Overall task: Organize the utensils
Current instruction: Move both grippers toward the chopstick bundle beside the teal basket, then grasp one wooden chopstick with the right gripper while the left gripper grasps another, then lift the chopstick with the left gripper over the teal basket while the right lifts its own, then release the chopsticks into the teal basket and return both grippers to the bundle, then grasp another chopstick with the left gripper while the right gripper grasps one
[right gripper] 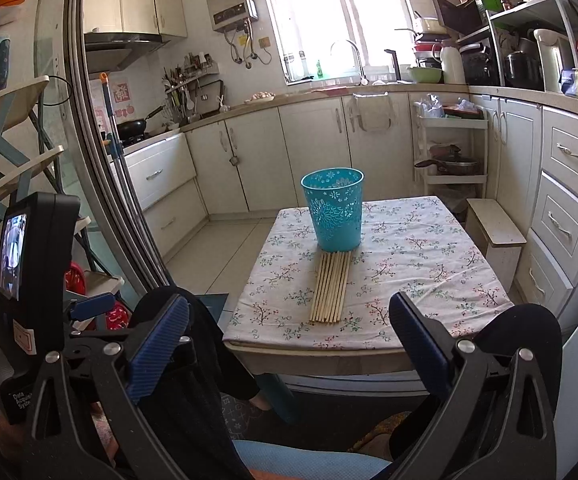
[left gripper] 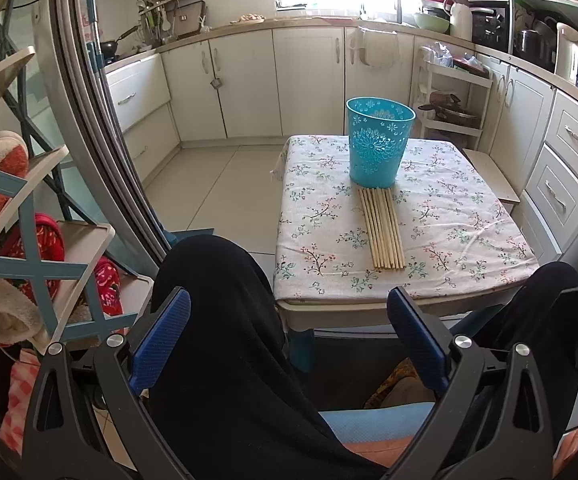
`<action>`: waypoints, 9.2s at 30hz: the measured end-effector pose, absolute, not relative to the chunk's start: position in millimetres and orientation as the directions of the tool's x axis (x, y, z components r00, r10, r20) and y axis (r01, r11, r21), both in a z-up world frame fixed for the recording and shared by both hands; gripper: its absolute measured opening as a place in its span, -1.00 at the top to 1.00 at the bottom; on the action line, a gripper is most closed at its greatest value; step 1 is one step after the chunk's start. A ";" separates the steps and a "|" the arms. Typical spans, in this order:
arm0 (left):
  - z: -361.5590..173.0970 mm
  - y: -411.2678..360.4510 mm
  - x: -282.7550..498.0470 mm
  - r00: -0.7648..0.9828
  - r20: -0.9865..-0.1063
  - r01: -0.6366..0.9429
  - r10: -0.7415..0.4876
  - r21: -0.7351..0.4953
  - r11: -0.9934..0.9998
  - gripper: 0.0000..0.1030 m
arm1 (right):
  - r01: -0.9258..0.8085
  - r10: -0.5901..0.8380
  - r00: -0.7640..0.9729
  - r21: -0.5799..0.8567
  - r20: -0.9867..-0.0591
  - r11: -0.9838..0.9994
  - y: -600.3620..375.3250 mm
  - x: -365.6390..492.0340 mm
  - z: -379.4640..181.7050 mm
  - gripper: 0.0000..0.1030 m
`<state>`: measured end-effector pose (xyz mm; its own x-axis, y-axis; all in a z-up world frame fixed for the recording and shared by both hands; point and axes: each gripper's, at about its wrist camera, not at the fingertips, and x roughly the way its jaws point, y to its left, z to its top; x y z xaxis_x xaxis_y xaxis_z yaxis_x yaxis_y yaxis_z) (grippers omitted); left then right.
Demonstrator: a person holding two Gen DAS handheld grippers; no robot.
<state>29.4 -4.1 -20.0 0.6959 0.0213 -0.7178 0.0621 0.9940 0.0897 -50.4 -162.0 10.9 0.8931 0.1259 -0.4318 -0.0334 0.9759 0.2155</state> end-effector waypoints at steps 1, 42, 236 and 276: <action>-21.5 -4.3 31.7 0.692 -0.722 0.063 0.021 0.090 0.994 -0.84 | -0.033 0.123 0.891 0.208 -0.437 0.978 -161.6 -48.5 9.8 -0.87; -106.3 -32.2 216.8 0.542 -0.841 0.050 0.009 0.043 0.998 -0.83 | 0.133 0.061 0.545 0.158 -0.836 0.978 -225.9 248.1 -181.2 0.49; -207.5 -109.0 364.7 0.420 -0.900 0.240 -0.119 -0.016 0.971 -0.71 | 0.084 0.165 0.605 0.269 -0.779 0.959 -259.8 228.3 -192.6 0.88; -201.6 -138.0 353.2 0.384 -0.889 0.419 -0.250 -0.073 0.905 0.91 | 0.044 0.236 0.613 0.331 -0.754 0.943 -263.4 228.2 -192.5 0.55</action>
